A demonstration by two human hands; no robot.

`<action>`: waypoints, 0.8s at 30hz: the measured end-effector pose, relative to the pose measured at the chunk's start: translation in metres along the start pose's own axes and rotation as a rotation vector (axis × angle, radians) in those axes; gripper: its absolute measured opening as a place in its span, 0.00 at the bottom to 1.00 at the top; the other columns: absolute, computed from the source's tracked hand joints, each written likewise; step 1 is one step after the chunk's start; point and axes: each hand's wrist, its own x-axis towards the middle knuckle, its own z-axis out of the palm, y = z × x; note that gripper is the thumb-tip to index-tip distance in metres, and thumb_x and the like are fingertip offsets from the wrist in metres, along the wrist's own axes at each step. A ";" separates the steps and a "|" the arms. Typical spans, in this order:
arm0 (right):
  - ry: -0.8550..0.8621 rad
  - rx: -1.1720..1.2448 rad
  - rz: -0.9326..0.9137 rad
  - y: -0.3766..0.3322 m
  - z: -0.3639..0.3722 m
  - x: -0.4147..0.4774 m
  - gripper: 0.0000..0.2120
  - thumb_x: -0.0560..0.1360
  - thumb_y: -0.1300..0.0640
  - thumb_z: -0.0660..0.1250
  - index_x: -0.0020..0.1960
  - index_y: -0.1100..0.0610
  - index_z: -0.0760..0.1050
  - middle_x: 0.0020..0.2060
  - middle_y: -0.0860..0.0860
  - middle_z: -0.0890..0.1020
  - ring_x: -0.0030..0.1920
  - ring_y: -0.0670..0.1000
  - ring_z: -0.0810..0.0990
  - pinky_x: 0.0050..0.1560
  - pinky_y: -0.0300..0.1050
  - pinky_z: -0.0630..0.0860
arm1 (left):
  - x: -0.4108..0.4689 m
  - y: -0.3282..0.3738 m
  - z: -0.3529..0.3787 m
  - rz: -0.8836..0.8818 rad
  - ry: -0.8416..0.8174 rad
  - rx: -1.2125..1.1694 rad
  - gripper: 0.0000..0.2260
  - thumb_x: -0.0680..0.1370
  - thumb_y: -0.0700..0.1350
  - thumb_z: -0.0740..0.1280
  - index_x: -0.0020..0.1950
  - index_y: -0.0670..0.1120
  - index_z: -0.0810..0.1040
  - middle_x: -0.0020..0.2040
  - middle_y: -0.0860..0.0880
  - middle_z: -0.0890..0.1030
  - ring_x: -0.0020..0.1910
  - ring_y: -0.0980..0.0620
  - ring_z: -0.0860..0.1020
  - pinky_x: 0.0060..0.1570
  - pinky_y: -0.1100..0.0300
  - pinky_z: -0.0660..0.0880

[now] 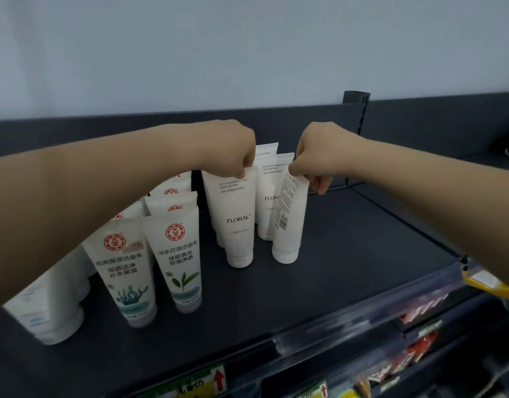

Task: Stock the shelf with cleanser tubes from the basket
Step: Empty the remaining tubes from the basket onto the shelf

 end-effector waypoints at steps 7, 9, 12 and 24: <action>-0.027 -0.067 -0.048 0.007 -0.010 0.009 0.14 0.74 0.58 0.63 0.33 0.62 0.78 0.27 0.54 0.81 0.25 0.53 0.81 0.32 0.40 0.80 | 0.004 0.002 0.000 -0.020 -0.009 0.013 0.18 0.77 0.45 0.66 0.30 0.51 0.63 0.29 0.56 0.66 0.29 0.58 0.64 0.32 0.60 0.62; -0.010 -0.095 -0.118 0.012 -0.016 0.014 0.14 0.75 0.57 0.62 0.35 0.61 0.79 0.27 0.53 0.81 0.24 0.51 0.80 0.30 0.38 0.78 | 0.004 0.002 0.000 -0.028 -0.009 -0.005 0.19 0.77 0.44 0.66 0.29 0.51 0.62 0.29 0.56 0.66 0.29 0.57 0.64 0.30 0.63 0.61; 0.041 -0.227 -0.333 0.022 -0.026 0.022 0.09 0.74 0.58 0.64 0.40 0.58 0.80 0.29 0.46 0.81 0.31 0.46 0.80 0.36 0.38 0.72 | 0.004 0.004 -0.001 -0.062 -0.032 -0.011 0.19 0.77 0.45 0.66 0.30 0.52 0.62 0.30 0.57 0.67 0.30 0.56 0.66 0.32 0.62 0.62; -0.090 -0.393 -0.756 0.036 -0.029 0.042 0.06 0.73 0.51 0.70 0.49 0.47 0.82 0.46 0.44 0.82 0.48 0.46 0.78 0.53 0.46 0.74 | 0.007 0.015 -0.006 -0.202 -0.093 -0.064 0.09 0.78 0.45 0.66 0.40 0.44 0.70 0.33 0.53 0.72 0.27 0.58 0.64 0.27 0.67 0.59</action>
